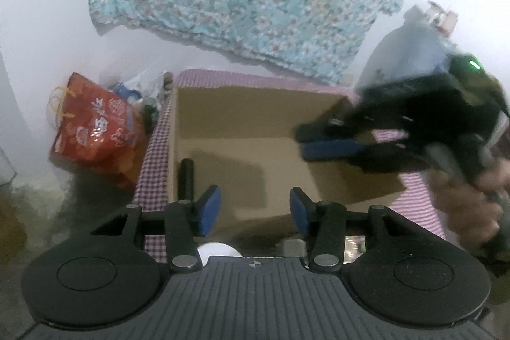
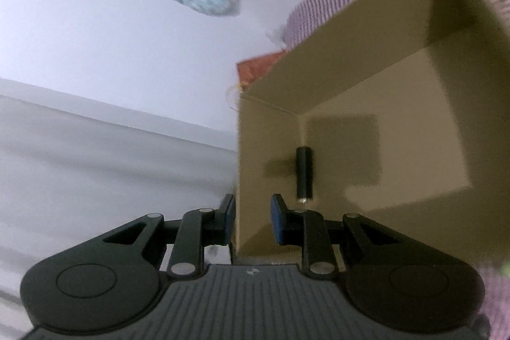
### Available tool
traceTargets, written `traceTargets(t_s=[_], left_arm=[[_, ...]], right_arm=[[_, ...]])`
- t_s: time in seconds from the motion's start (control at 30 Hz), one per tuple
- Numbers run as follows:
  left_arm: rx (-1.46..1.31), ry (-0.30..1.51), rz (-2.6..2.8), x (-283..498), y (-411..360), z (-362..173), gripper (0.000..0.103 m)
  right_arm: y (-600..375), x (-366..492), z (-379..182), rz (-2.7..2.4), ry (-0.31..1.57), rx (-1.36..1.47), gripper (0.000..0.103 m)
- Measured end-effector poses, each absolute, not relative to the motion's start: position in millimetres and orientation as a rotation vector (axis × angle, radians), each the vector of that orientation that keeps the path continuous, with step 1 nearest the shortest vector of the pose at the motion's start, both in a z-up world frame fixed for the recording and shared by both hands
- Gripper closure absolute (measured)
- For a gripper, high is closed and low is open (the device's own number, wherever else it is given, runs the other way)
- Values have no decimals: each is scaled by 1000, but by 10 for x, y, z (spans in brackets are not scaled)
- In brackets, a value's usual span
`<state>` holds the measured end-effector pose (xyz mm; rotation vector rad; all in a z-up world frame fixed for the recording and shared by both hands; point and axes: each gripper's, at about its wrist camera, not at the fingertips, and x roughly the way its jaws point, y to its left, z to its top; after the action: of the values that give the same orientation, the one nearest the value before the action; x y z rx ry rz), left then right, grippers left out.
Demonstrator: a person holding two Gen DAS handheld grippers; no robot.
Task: Organize rigid objects
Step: 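Move the right gripper back and grasp the second black cylinder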
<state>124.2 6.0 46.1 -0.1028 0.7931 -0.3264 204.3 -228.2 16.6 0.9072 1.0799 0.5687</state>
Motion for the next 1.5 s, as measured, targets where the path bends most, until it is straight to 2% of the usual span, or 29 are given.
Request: traceTargets(t_s=[0.23, 0.47, 0.73, 0.93, 1.17, 1.5], left_arm=[[-85, 790, -443, 989, -153, 459, 53], [-41, 895, -576, 878, -634, 142, 53], [43, 1057, -700, 903, -1220, -359, 54], [106, 1142, -732, 919, -1542, -660, 61], [130, 1243, -716, 994, -1692, -904, 68], [140, 1298, -703, 1092, -1730, -1059, 69]], right_arm=[[-2866, 925, 452, 454, 925, 839, 77], [-3231, 112, 77, 254, 1004, 764, 77], [-3148, 122, -404, 164, 1089, 790, 77], [-3202, 277, -695, 167, 1119, 851, 77], [-3296, 299, -990, 169, 1169, 926, 78], [-3354, 309, -1211, 257, 1170, 1074, 80]])
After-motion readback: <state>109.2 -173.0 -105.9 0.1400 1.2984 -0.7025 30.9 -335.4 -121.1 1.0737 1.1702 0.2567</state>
